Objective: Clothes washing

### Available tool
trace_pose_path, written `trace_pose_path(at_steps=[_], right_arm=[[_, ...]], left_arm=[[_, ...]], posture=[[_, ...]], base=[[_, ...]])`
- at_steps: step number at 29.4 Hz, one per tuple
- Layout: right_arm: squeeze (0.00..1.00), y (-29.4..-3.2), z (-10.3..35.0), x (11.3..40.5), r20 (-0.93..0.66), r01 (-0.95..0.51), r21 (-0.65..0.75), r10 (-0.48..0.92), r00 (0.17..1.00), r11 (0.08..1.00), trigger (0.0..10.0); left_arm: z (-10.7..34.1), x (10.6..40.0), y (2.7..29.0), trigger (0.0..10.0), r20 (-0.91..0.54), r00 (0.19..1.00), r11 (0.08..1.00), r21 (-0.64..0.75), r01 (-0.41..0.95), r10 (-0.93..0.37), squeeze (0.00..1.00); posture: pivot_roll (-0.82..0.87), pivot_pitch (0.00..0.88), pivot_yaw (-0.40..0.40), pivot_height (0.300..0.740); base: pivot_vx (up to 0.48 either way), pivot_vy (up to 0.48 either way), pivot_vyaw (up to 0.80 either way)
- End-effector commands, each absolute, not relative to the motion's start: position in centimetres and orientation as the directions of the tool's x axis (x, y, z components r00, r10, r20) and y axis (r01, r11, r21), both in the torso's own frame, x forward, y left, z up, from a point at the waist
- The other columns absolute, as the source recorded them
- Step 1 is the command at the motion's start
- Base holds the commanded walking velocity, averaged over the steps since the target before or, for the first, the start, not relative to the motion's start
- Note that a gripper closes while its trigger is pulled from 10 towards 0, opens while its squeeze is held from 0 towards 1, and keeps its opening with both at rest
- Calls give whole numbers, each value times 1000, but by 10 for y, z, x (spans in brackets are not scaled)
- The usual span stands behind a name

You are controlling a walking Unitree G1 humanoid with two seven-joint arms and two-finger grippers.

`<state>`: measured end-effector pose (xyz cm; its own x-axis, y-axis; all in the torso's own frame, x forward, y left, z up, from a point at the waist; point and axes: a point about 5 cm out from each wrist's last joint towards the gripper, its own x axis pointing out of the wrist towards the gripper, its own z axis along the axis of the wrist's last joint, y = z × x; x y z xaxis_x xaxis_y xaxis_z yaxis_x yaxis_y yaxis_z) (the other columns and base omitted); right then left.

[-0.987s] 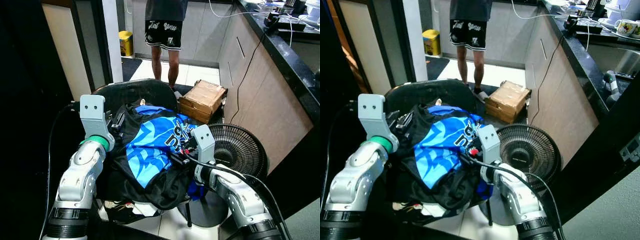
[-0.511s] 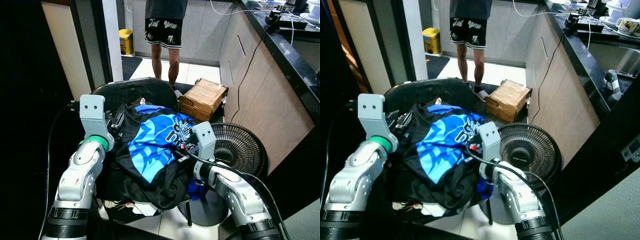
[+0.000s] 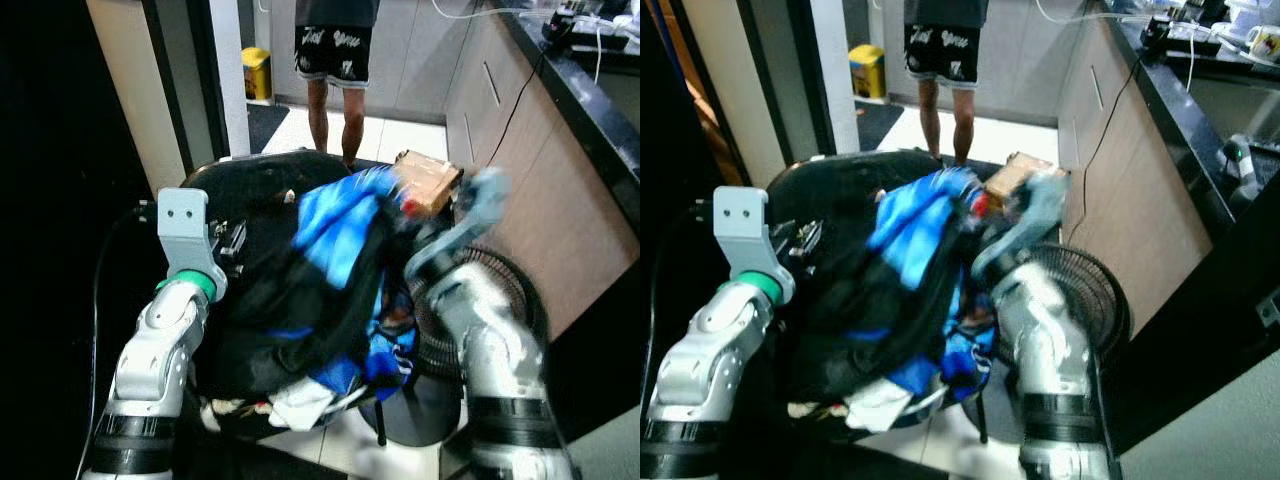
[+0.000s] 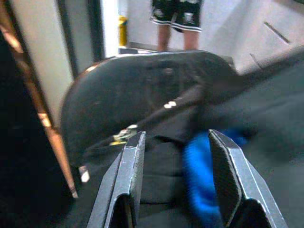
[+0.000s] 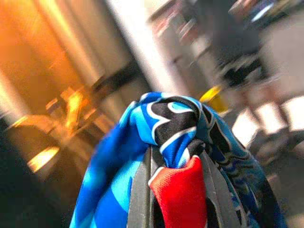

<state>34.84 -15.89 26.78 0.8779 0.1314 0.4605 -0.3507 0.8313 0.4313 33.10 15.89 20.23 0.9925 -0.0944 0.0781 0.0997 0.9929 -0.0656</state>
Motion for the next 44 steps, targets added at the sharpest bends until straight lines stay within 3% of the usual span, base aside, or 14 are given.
trace_pose_path(at_steps=[1, 2, 5, 6, 8, 9, 10, 11, 31, 33, 34, 39, 40, 44], right_arm=[[0, -162, 242, 351, 356, -261, 407, 111, 928, 875, 3961], [0, -158, 241, 349, 358, -268, 377, 127, 925, 887, 6863], [0, -152, 242, 345, 378, -288, 358, 145, 914, 888, 7961], [0, -150, 243, 343, 389, -296, 359, 147, 909, 885, 6157], [0, -149, 243, 343, 391, -292, 356, 142, 909, 888, 4941], [0, -149, 243, 344, 387, -277, 352, 131, 913, 894, 7490], [0, -149, 243, 344, 387, -277, 352, 131, 913, 894, 7490], [0, -151, 243, 346, 385, -253, 346, 109, 916, 903, 10000], [0, -155, 244, 346, 406, -220, 342, 67, 911, 914, 10000], [0, -143, 242, 340, 423, -413, 347, 253, 870, 842, 10000], [0, -123, 240, 320, 481, -711, 343, 535, 694, 614, 10000], [0, -117, 239, 305, 519, -825, 330, 641, 565, 459, 10000], [0, -119, 236, 288, 578, -886, 351, 674, 460, 303, 10000], [0, -131, 224, 268, 703, -909, 406, 604, 376, 94, 10000]], left_arm=[[203, 331, 159, 10000, 73, 994, 994, -63, 89, -84, 0], [204, 331, 159, 10000, 74, 994, 994, -61, 90, -85, 0], [205, 331, 158, 10000, 77, 993, 994, -60, 91, -86, 0], [205, 331, 158, 10000, 79, 993, 994, -60, 91, -86, 0], [206, 331, 158, 10000, 81, 993, 994, -59, 91, -86, 0], [206, 331, 158, 10000, 81, 993, 994, -58, 91, -86, 0], [206, 331, 158, 10000, 81, 993, 994, -58, 91, -86, 0], [206, 331, 158, 10000, 81, 993, 994, -55, 93, -88, 0], [205, 333, 155, 10000, 79, 991, 993, -40, 108, -105, 0], [205, 333, 154, 10000, 77, 990, 992, -34, 122, -119, 0], [205, 333, 151, 10000, 77, 987, 989, -31, 145, -142, 0], [205, 332, 149, 10000, 80, 985, 987, -34, 158, -155, 0], [205, 331, 146, 10000, 82, 982, 984, -29, 175, -172, 0], [203, 330, 144, 10000, 77, 980, 982, -24, 185, -183, 0]], posture=[[114, 27, 38, 740], [114, 27, 38, 740], [113, 23, 38, 740], [113, 23, 38, 740], [113, 23, 38, 740], [113, 18, 42, 740], [113, 18, 42, 740], [113, 15, 44, 740], [109, 0, 52, 740], [109, 0, 52, 740], [109, 0, 52, 740], [104, 0, 56, 740], [108, 0, 54, 740], [105, 0, 54, 740]], base=[[0, 0, 0], [0, 0, 0], [0, 0, 0], [0, 0, 0], [0, 0, 0], [0, 0, 0], [0, 0, 0], [0, 0, 0], [0, 0, -744], [0, 0, -800], [0, 0, -800], [0, 0, -800], [0, 0, -800], [0, 0, -800]])
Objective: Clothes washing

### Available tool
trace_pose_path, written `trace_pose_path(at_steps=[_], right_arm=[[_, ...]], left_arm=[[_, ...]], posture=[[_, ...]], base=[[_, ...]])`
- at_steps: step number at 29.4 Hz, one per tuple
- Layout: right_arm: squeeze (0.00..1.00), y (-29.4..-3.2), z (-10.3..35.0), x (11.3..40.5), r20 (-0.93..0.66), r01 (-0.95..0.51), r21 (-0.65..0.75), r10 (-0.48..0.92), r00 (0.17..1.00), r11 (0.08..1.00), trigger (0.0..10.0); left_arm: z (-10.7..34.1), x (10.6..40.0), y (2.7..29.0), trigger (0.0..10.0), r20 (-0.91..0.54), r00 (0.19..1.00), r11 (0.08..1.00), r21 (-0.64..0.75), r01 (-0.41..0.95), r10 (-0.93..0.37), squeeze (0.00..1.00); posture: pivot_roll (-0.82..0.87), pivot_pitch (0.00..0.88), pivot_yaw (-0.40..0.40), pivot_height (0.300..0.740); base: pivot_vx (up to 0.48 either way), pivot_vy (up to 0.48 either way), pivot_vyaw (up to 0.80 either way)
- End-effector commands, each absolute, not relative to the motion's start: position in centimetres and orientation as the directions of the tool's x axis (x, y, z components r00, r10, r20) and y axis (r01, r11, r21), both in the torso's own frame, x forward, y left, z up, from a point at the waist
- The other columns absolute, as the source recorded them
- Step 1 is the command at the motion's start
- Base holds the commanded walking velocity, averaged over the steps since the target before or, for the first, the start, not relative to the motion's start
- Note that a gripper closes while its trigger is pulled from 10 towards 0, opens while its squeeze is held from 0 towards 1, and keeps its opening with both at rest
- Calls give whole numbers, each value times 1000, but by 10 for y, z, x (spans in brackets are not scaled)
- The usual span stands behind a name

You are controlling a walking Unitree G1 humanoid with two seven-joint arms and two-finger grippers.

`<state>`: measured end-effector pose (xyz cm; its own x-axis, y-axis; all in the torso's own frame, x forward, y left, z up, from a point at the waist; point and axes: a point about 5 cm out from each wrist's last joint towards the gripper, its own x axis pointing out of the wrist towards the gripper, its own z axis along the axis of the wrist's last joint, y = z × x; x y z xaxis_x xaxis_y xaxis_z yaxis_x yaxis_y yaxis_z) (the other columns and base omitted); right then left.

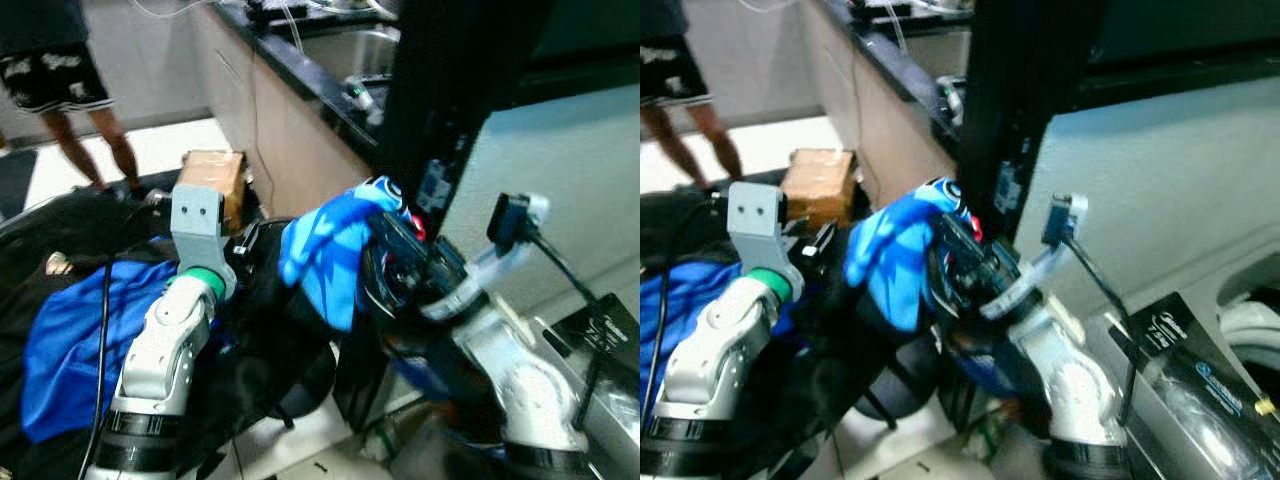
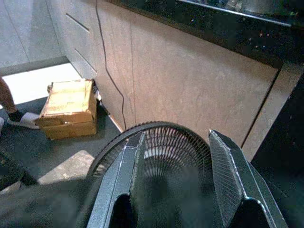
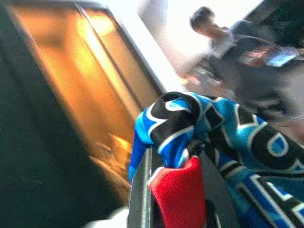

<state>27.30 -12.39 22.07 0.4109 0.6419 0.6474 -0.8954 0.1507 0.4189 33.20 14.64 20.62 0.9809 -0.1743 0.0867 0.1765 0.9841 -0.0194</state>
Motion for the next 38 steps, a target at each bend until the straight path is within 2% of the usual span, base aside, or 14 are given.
trace_pose_path(at_steps=[1, 10, 12, 20, 22, 24, 25, 27, 30, 31, 33, 34, 36, 38], right_arm=[[0, -133, 222, 268, 718, -902, 423, 574, 393, 88, 10000], [0, -144, 244, 279, 788, -890, 438, 424, 447, 126, 10000], [0, -156, 270, 280, 873, -921, 385, 304, 382, 52, 10000], [0, -169, 291, 277, 922, -953, 302, 253, 292, 0, 10000], [0, -163, 298, 282, 901, -944, 323, 283, 328, 65, 10000], [0, -155, 304, 297, 835, -890, 387, 318, 450, 243, 10000], [0, -151, 307, 308, 774, -819, 429, 313, 551, 381, 10000], [0, -151, 307, 308, 774, -819, 429, 313, 551, 381, 10000], [0, -155, 323, 327, 695, -621, 442, 189, 693, 648, 10000], [0, -155, 323, 327, 695, -621, 442, 189, 693, 648, 10000], [0, -160, 335, 329, 676, -480, 315, 161, 719, 819, 10000], [0, -160, 335, 329, 676, -480, 315, 161, 719, 819, 10000], [0, -159, 339, 328, 664, -393, 149, 203, 720, 908, 10000], [0, -155, 340, 328, 670, -418, 139, 225, 708, 898, 10000]], left_arm=[[203, 331, 145, 10000, 76, 981, 983, -25, 183, -181, 0], [206, 331, 147, 10000, 79, 980, 983, -24, 183, -180, 0], [208, 332, 146, 10000, 85, 979, 982, -25, 187, -184, 0], [208, 331, 146, 10000, 88, 978, 981, -25, 191, -188, 0], [209, 331, 147, 10000, 90, 978, 982, -26, 189, -186, 0], [209, 331, 147, 10000, 92, 978, 982, -26, 188, -185, 0], [210, 331, 147, 10000, 95, 978, 982, -27, 187, -184, 0], [210, 331, 147, 10000, 95, 978, 982, -27, 187, -184, 0], [213, 331, 147, 10000, 108, 978, 983, -29, 182, -178, 0], [213, 331, 147, 10000, 108, 978, 983, -29, 182, -178, 0], [216, 331, 149, 10000, 119, 979, 985, -28, 168, -163, 0], [216, 331, 149, 10000, 119, 979, 985, -28, 168, -163, 0], [218, 331, 150, 10000, 126, 979, 987, -6, 159, -157, 0], [219, 330, 144, 10000, 134, 971, 980, 60, 190, -197, 0]], posture=[[111, 0, 57, 740], [117, 6, 63, 740], [118, 7, 63, 740], [121, 7, 60, 740], [121, 7, 60, 740], [124, 7, 58, 740], [124, 7, 58, 740], [124, 7, 58, 740], [127, 7, 56, 740], [127, 7, 56, 740], [127, 7, 50, 740], [127, 7, 50, 740], [127, 7, 50, 740], [125, 8, 48, 740]], base=[[0, 0, -800], [0, 0, -800], [0, 0, -800], [0, 0, -800], [0, 0, -800], [0, 0, -800], [0, 0, -800], [0, 0, -800], [0, 0, -800], [0, 0, -800], [0, 0, -800], [0, 0, -800], [0, 0, -800], [0, 0, -800]])
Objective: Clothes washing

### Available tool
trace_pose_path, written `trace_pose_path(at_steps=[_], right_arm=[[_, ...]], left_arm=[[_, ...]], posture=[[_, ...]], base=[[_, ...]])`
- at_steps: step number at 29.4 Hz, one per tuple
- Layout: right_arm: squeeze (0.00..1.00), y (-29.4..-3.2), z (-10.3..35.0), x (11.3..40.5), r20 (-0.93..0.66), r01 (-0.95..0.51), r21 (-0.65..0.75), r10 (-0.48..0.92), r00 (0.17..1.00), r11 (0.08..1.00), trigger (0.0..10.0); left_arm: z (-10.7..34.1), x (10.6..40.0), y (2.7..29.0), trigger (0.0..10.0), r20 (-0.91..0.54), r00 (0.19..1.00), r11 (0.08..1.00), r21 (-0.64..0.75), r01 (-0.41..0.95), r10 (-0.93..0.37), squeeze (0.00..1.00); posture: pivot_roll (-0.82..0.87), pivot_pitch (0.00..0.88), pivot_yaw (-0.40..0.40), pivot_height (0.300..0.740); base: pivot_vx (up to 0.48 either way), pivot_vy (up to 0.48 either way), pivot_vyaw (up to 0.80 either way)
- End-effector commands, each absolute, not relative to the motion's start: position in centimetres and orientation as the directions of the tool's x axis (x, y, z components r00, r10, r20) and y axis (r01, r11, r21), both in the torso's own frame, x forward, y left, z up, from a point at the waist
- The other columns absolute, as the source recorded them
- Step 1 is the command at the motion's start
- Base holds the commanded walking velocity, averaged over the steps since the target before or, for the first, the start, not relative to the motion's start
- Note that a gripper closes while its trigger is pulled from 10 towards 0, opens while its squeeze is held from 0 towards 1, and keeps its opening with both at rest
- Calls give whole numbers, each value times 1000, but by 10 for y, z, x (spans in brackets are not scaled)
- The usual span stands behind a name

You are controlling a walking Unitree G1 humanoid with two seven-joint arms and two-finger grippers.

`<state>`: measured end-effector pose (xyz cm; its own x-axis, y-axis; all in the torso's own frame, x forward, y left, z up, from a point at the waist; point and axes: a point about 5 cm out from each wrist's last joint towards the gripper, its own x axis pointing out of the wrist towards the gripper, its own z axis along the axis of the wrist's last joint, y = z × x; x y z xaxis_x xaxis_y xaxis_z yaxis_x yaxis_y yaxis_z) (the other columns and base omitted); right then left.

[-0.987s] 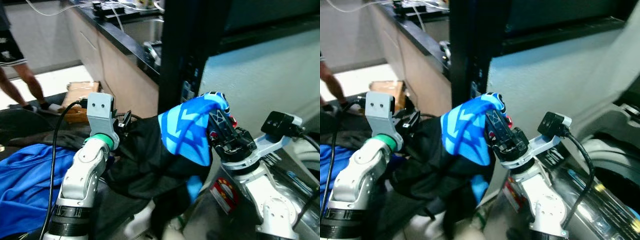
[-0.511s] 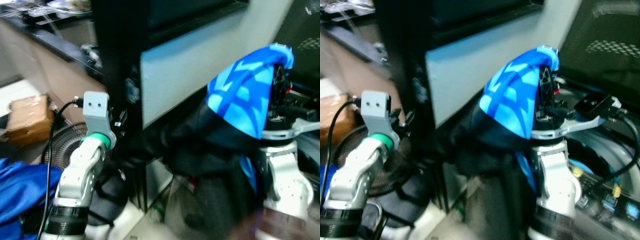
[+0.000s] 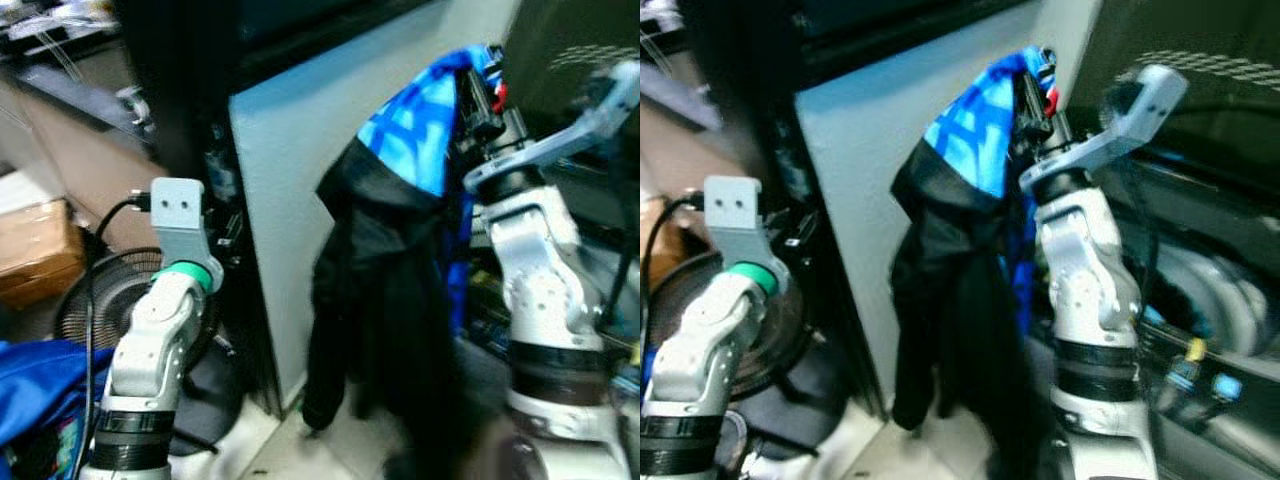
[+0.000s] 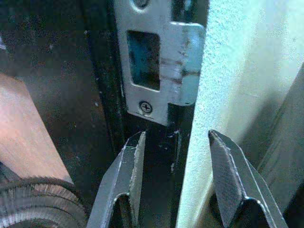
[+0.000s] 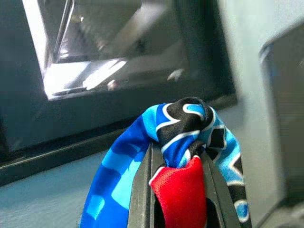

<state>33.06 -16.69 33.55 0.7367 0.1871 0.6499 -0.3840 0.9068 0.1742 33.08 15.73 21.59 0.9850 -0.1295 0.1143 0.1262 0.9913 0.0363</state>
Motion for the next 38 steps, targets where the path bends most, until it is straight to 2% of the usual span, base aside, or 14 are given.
trace_pose_path(at_steps=[1, 4, 5, 9, 13, 16, 17, 19, 23, 34, 35, 36, 37, 38], right_arm=[[0, -154, 340, 328, 674, -429, 146, 228, 703, 891, 10000], [0, -151, 335, 330, 660, -434, 144, 240, 711, 889, 10000], [0, -151, 335, 330, 660, -434, 144, 240, 711, 889, 10000], [0, -144, 329, 334, 646, -425, 127, 250, 721, 896, 10000], [0, -141, 327, 334, 643, -420, 113, 256, 722, 901, 10000], [0, -138, 326, 335, 645, -423, 105, 262, 718, 900, 10000], [0, -137, 327, 334, 647, -424, 106, 262, 716, 899, 10000], [0, -137, 328, 334, 652, -426, 107, 260, 712, 898, 10000], [0, -134, 333, 334, 661, -431, 105, 261, 704, 896, 10000], [0, -128, 336, 337, 656, -446, 87, 286, 699, 891, 10000], [0, -131, 410, 337, 800, -502, 145, 197, 566, 853, 10000], [0, -131, 410, 337, 800, -502, 145, 197, 566, 853, 10000], [0, -132, 490, 332, 881, -545, 167, 125, 457, 822, 10000], [0, -132, 490, 332, 881, -545, 167, 125, 457, 822, 10000]], left_arm=[[220, 329, 141, 10000, 136, 967, 975, 84, 207, -217, 0], [225, 314, 113, 10000, 188, 882, 902, 85, 423, -432, 0], [225, 314, 113, 10000, 188, 882, 902, 85, 423, -432, 0], [222, 292, 88, 10000, 192, 737, 761, 143, 632, -648, 0], [218, 283, 80, 10000, 162, 666, 685, 163, 710, -728, 0], [225, 296, 92, 10000, 230, 769, 802, 172, 571, -597, 0], [236, 307, 107, 10000, 297, 839, 890, 156, 428, -456, 0], [254, 319, 136, 10000, 398, 893, 978, 113, 177, -208, 0], [275, 323, 172, 10000, 459, 888, 997, 65, -41, 7, 0], [278, 323, 179, 10000, 451, 893, 994, 90, -63, 16, 0], [273, 324, 177, 10000, 422, 906, 991, 110, -76, 23, 0], [273, 324, 177, 10000, 422, 906, 991, 110, -76, 23, 0], [265, 324, 175, 10000, 380, 924, 988, 124, -91, 37, 0], [265, 324, 175, 10000, 380, 924, 988, 124, -91, 37, 0]], posture=[[125, 8, 48, 740], [122, 9, 48, 740], [122, 9, 48, 740], [122, 9, 48, 740], [122, 9, 49, 740], [118, 10, 48, 740], [118, 10, 48, 740], [118, 11, 43, 740], [119, 11, 38, 740], [118, 10, 33, 740], [110, 10, 19, 740], [110, 10, 19, 740], [111, 10, 6, 740], [111, 10, 6, 740]], base=[[0, 0, -800], [0, 0, -800], [0, 0, -800], [0, 0, -800], [0, 0, -800], [0, 0, -800], [0, 0, -800], [0, 0, -800], [0, 0, -800], [0, 0, -800], [0, 0, -800], [0, 0, -800], [0, 0, -800], [0, 0, -800]])
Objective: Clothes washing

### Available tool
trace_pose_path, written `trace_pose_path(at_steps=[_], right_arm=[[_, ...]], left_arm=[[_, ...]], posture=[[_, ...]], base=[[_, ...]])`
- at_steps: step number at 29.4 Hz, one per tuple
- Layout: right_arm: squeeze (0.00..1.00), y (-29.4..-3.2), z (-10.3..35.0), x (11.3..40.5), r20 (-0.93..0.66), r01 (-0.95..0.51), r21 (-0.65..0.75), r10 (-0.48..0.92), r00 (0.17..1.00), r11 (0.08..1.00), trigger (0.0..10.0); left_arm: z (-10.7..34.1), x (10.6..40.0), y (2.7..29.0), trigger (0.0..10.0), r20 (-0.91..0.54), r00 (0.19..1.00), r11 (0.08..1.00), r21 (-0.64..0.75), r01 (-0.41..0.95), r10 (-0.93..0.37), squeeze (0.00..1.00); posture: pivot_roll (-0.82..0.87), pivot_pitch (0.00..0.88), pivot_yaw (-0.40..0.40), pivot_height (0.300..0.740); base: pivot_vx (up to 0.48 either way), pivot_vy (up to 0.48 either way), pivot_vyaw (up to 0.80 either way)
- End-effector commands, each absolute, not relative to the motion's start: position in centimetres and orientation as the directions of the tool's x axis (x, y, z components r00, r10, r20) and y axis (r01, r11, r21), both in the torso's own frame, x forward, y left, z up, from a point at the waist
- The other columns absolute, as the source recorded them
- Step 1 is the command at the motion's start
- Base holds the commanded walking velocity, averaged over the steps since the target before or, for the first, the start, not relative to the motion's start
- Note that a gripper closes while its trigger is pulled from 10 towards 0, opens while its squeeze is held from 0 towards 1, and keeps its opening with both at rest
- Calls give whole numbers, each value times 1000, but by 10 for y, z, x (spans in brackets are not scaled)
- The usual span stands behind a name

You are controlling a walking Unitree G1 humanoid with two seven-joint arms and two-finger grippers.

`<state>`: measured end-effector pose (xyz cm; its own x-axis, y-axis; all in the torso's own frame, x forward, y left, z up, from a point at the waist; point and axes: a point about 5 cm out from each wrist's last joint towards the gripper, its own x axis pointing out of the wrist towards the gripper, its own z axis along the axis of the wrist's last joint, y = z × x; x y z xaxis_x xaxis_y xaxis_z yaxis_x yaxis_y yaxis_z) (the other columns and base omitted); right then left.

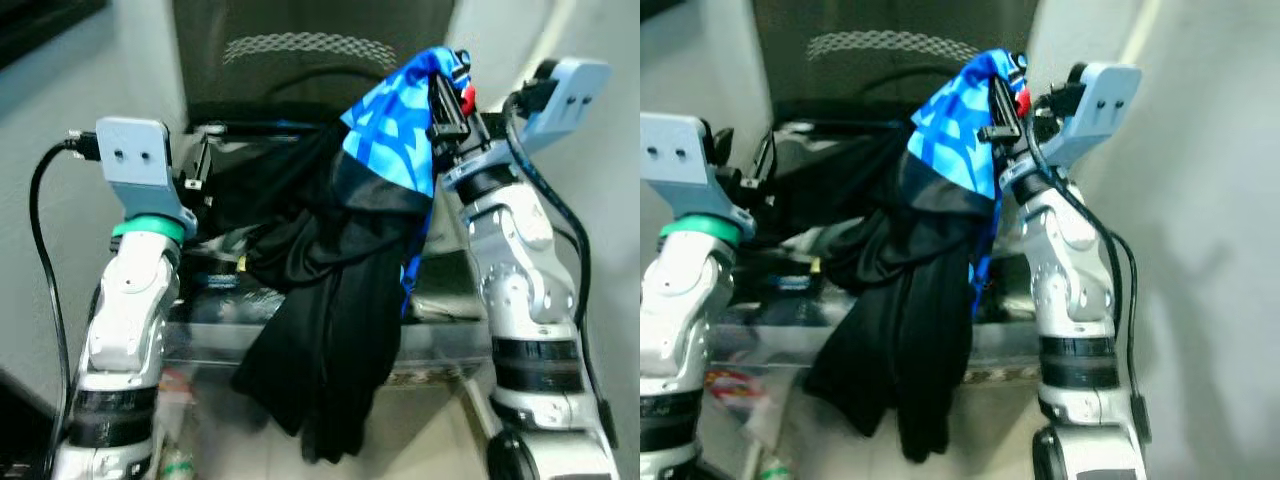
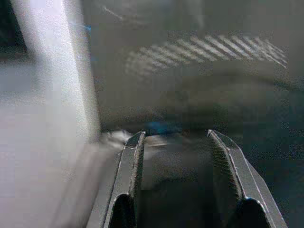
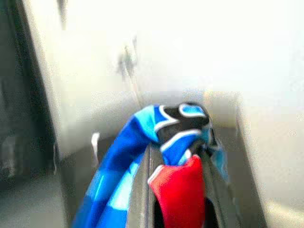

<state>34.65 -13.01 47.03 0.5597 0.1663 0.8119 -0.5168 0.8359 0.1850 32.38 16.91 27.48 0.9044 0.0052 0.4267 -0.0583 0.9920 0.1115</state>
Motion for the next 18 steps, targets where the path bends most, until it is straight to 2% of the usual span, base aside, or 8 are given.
trace_pose_path(at_steps=[1, 2, 3, 5, 6, 7, 11, 18], right_arm=[[0, -129, 499, 334, 873, -531, 143, 145, 465, 835, 10000], [0, -116, 478, 350, 806, -530, 94, 249, 537, 843, 10000], [0, -116, 478, 350, 806, -530, 94, 249, 537, 843, 10000], [0, -82, 416, 372, 620, -570, -23, 459, 636, 821, 10000], [0, -82, 416, 372, 620, -570, -23, 459, 636, 821, 10000], [0, -66, 377, 378, 509, -604, -64, 547, 665, 794, 10000], [0, -43, 300, 370, 335, -726, 0, 684, 648, 687, 10000], [0, -37, 290, 368, 317, -772, 36, 725, 611, 635, 10000]], left_arm=[[261, 325, 174, 10000, 371, 928, 988, 124, -95, 42, 0], [259, 325, 174, 10000, 362, 931, 987, 126, -95, 43, 0], [259, 325, 174, 10000, 362, 931, 987, 126, -95, 43, 0], [256, 326, 175, 10000, 360, 931, 986, 124, -111, 60, 0], [256, 326, 175, 10000, 360, 931, 986, 124, -111, 60, 0], [256, 325, 176, 10000, 361, 930, 985, 123, -121, 69, 0], [255, 323, 181, 10000, 355, 930, 980, 126, -153, 99, 0], [252, 321, 184, 10000, 336, 935, 980, 116, -160, 113, 0]], posture=[[111, 10, 6, 740], [122, 10, -7, 740], [122, 10, -7, 740], [124, 9, -11, 740], [124, 9, -11, 740], [134, 12, -18, 740], [148, 15, -29, 740], [144, 25, -20, 740]], base=[[0, 0, -800], [0, 0, -613], [0, 0, -613], [0, 0, 0], [0, 0, 0], [0, 0, 0], [0, 0, 0], [0, 0, 0]])
